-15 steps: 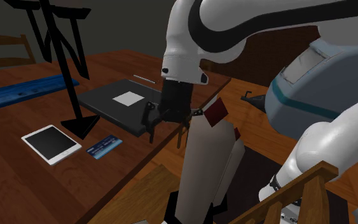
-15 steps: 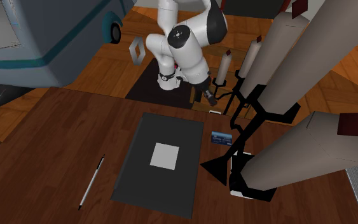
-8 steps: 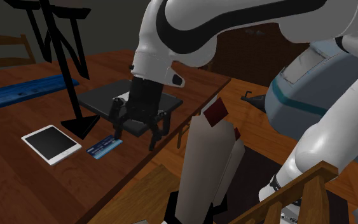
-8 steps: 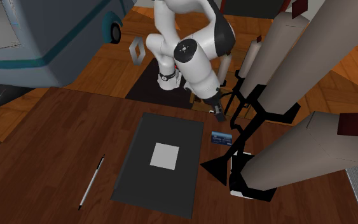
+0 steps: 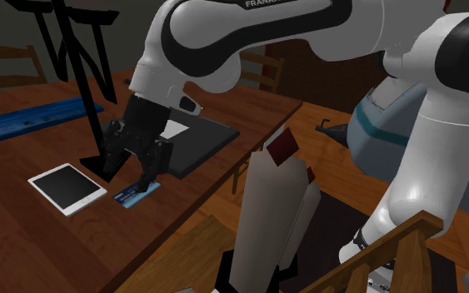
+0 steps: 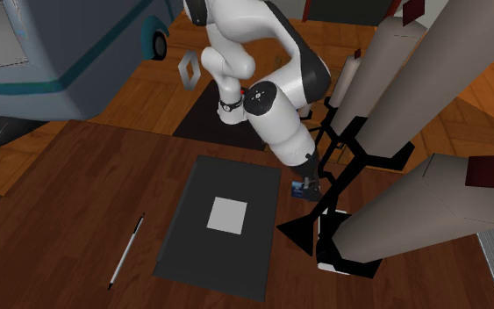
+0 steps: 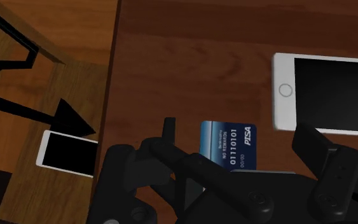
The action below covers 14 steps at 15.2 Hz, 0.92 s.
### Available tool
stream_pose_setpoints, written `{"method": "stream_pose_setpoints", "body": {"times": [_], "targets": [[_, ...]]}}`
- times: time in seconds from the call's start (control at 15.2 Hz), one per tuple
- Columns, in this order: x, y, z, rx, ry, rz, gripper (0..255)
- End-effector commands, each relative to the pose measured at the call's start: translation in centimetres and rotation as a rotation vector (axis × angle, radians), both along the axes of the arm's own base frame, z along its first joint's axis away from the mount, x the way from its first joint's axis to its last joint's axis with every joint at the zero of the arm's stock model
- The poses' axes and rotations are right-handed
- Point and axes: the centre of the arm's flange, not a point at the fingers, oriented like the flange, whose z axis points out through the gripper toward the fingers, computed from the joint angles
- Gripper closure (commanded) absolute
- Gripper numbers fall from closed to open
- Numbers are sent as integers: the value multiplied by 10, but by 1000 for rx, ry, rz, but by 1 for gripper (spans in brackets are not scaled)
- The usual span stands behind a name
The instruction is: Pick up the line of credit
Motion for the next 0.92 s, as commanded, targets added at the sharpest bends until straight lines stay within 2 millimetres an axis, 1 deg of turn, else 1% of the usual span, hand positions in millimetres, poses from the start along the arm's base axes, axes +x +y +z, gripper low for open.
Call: {"method": "stream_pose_setpoints", "body": {"times": [0.0, 0.33, 0.4, 0.53, 0.59, 0.86], "targets": [[5, 3, -8, 4, 4, -19, 0], [5, 3, -35, 4, 4, -19, 0], [5, 3, -38, 4, 4, -19, 0], [5, 3, -38, 4, 4, -19, 0], [5, 4, -37, 4, 4, -19, 255], [5, 4, -37, 4, 4, -19, 255]]}}
